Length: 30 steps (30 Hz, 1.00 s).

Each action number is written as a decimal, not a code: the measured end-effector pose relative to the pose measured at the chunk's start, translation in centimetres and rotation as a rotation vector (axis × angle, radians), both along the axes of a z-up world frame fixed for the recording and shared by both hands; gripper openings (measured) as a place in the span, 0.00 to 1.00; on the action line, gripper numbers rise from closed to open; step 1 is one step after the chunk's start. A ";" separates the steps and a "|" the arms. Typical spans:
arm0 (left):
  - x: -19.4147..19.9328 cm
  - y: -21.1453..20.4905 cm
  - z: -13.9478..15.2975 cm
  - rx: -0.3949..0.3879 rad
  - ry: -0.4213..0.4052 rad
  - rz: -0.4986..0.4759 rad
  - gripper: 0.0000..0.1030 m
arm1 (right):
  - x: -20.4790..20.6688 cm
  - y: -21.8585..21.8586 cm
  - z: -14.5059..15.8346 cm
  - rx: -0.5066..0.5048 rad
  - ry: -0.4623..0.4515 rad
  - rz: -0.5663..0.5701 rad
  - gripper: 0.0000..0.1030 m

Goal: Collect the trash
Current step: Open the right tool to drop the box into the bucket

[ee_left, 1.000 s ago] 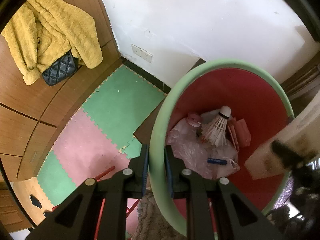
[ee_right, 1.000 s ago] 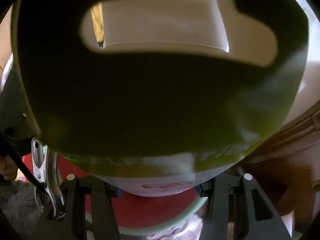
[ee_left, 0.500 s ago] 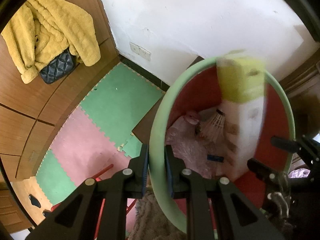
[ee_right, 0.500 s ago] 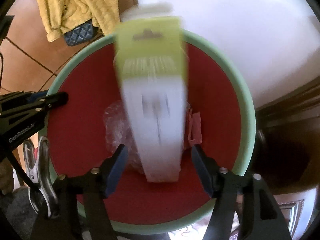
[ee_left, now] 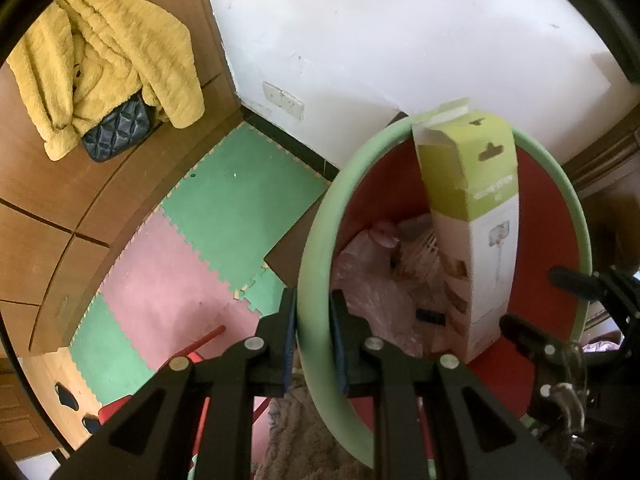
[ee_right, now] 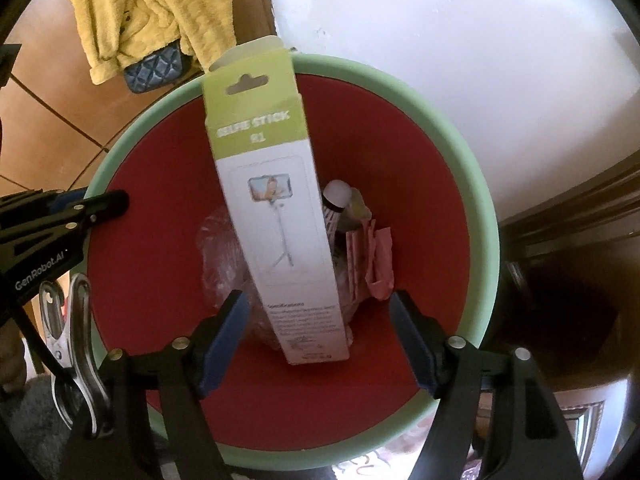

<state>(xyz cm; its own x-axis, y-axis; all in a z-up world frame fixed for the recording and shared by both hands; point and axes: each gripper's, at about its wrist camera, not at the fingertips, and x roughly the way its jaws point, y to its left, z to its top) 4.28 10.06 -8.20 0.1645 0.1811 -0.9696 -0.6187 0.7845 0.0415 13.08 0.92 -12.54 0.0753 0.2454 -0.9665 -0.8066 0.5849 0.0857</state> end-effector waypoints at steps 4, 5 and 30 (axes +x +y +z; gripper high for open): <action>0.0 0.1 -0.1 0.000 0.002 0.000 0.16 | 0.1 0.3 -0.2 0.008 -0.002 0.003 0.75; 0.0 0.1 -0.1 -0.001 0.003 0.001 0.16 | 0.1 0.4 -0.2 0.009 0.000 0.004 0.75; 0.3 0.4 -0.6 -0.017 0.019 -0.015 0.16 | 1.0 1.2 0.5 0.080 -0.039 0.081 0.05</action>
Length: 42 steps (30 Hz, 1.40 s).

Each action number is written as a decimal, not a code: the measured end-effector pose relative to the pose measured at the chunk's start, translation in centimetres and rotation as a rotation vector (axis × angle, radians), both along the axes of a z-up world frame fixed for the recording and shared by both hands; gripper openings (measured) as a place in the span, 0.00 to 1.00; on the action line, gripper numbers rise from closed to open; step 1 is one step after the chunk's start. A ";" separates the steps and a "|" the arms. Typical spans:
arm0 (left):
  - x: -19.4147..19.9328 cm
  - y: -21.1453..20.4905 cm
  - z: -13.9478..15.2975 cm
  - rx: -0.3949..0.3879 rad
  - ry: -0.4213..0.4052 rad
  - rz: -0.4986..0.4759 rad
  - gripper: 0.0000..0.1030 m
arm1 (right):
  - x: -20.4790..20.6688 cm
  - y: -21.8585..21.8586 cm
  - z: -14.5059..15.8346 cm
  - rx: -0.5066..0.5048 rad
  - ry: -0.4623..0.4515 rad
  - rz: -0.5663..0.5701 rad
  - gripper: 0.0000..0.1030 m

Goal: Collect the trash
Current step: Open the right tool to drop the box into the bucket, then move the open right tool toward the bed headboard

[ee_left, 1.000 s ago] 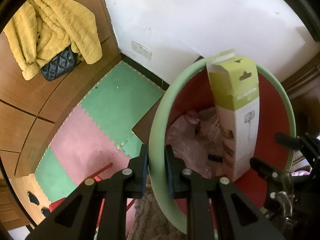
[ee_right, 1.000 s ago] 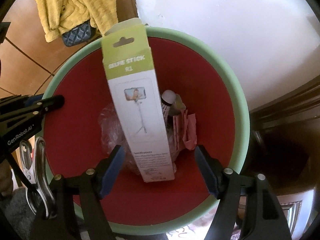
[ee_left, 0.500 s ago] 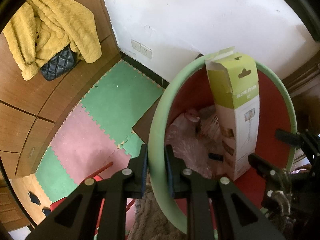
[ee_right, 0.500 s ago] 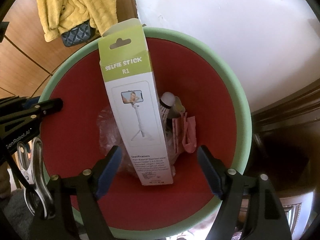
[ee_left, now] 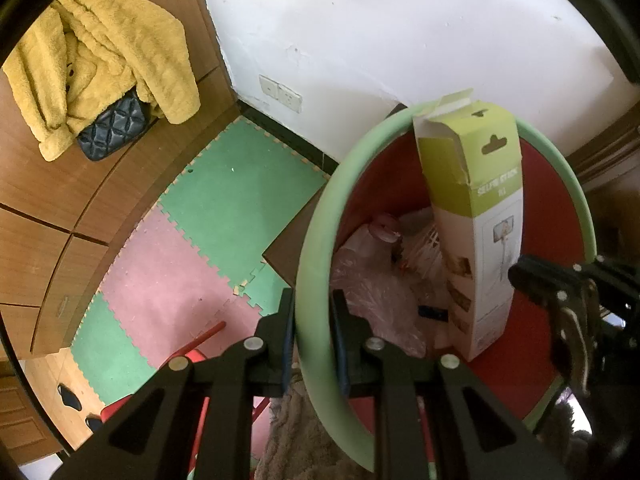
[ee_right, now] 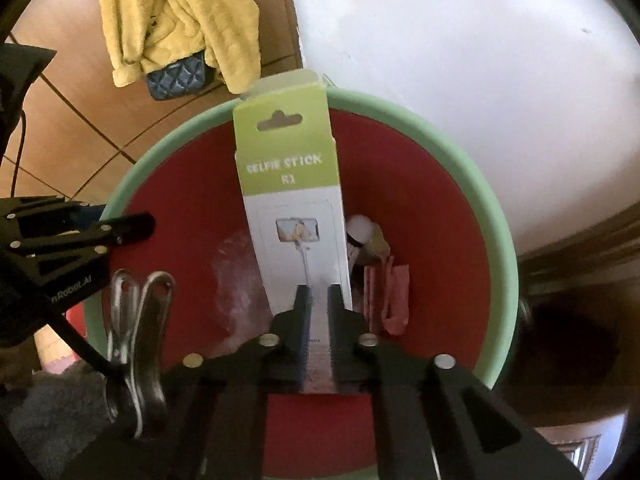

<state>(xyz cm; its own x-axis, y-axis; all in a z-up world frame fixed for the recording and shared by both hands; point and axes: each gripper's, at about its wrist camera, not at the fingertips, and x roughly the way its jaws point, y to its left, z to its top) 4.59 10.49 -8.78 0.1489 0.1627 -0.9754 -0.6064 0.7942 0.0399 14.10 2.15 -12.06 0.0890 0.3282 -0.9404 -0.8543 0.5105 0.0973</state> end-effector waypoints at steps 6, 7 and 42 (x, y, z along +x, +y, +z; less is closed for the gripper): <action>0.0 0.0 -0.1 0.001 0.000 -0.004 0.17 | 0.2 1.0 -0.6 -0.027 -0.065 -0.002 0.04; 0.0 -0.1 -0.1 0.001 0.001 -0.006 0.17 | 0.3 1.2 -0.7 -0.034 -0.074 -0.002 0.04; 0.4 0.2 -0.1 -0.015 0.007 -0.038 0.16 | 3.0 7.1 -9.5 -0.342 0.122 0.053 0.05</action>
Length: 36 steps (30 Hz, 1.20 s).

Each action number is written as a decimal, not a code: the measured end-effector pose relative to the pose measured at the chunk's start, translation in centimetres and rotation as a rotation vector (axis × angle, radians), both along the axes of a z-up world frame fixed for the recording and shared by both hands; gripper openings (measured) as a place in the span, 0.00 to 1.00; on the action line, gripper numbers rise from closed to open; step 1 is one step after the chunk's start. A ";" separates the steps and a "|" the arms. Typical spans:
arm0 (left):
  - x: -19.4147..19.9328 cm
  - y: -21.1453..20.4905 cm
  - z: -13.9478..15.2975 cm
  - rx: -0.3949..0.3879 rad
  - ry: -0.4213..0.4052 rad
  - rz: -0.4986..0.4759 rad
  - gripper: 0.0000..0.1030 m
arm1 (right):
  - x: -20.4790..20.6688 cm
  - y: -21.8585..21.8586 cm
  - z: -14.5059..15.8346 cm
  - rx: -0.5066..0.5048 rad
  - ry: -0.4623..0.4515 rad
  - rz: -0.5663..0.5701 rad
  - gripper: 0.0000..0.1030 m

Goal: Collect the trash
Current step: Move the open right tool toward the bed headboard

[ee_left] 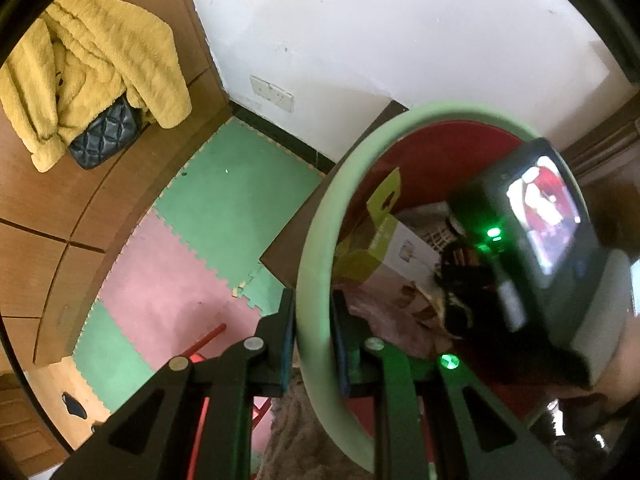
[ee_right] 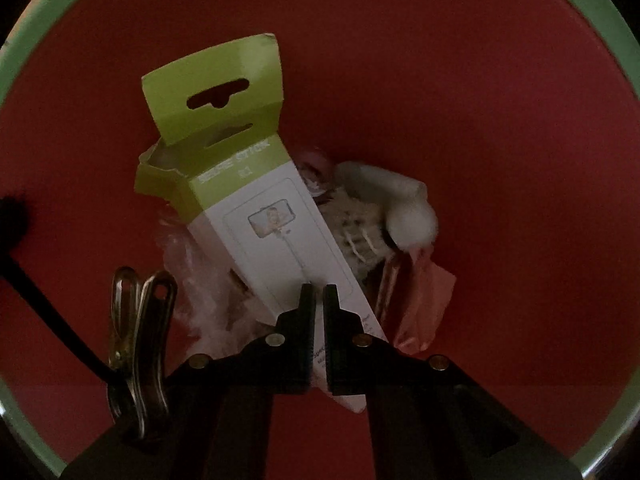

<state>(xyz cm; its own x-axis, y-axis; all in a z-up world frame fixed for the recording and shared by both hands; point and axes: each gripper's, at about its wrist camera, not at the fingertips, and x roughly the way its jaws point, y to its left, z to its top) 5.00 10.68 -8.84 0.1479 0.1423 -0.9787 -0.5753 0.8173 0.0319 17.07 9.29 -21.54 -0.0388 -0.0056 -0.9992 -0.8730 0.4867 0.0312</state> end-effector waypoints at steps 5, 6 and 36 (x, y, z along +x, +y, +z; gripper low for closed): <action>-0.1 0.3 0.1 -0.008 -0.006 -0.001 0.16 | -0.2 -0.1 1.0 0.023 0.011 -0.041 0.05; -0.2 0.3 0.2 -0.008 -0.007 -0.002 0.17 | -0.1 -0.6 1.4 0.035 0.015 -0.051 0.06; -0.5 -0.6 0.0 0.008 0.026 -0.040 0.19 | -0.9 -14.1 15.3 0.272 -0.076 -0.205 0.32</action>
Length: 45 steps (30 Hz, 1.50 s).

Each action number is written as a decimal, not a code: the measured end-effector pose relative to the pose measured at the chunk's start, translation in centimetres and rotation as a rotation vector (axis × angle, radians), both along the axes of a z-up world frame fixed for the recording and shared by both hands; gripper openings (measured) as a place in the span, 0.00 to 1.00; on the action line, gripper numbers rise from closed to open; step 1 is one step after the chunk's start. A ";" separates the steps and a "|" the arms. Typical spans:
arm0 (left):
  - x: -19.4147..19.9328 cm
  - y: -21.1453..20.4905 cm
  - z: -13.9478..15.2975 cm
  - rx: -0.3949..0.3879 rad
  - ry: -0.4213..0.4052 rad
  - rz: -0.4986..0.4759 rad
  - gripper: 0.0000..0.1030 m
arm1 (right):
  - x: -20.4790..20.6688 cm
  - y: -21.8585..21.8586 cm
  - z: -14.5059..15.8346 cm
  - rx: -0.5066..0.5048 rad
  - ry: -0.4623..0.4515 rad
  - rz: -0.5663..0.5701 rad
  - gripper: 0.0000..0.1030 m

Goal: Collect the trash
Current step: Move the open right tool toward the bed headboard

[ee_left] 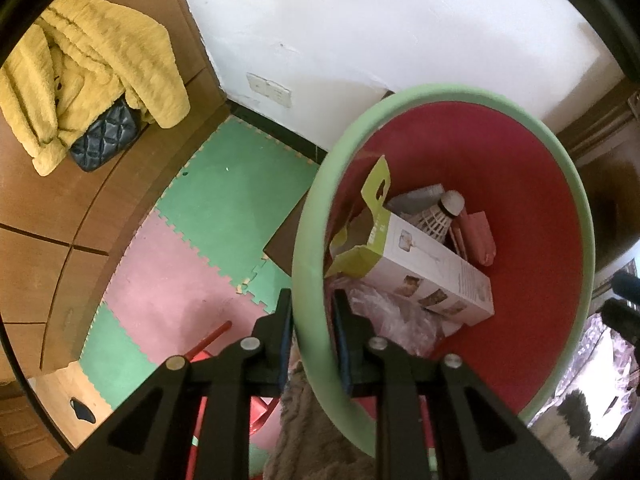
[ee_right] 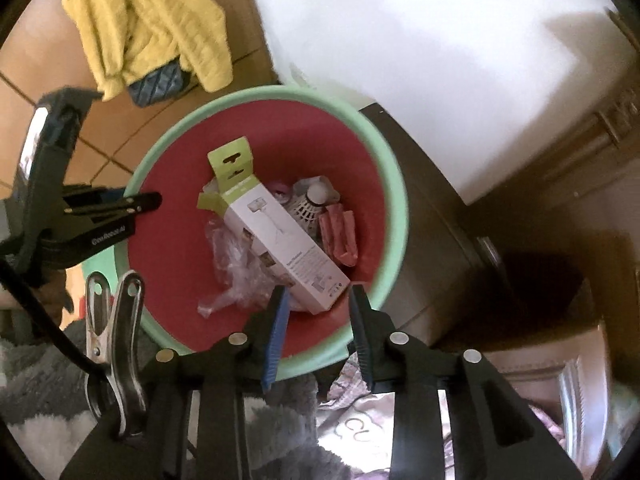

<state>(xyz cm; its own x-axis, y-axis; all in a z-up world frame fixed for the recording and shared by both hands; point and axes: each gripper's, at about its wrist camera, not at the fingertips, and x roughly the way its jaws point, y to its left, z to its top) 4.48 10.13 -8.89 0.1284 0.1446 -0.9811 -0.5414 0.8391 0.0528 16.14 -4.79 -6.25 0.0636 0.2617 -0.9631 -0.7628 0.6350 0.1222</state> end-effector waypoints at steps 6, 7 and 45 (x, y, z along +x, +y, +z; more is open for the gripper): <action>0.0 0.0 0.1 -0.010 0.003 -0.014 0.20 | 0.1 -2.3 0.3 -0.002 -0.007 -0.077 0.37; 0.0 0.0 0.1 -0.008 0.005 -0.018 0.20 | 0.0 -2.7 0.4 -0.004 -0.010 -0.093 0.37; 0.7 -0.4 -0.4 -0.019 0.057 -0.296 0.28 | -6.8 -16.4 0.8 -0.034 -0.037 -0.915 0.48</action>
<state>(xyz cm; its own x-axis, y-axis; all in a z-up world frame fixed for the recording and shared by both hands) 5.15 9.72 -9.24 0.1068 0.0907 -0.9901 -0.2701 0.9610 0.0589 9.37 -21.18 -5.43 0.2633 0.0659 -0.9625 0.0370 0.9962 0.0783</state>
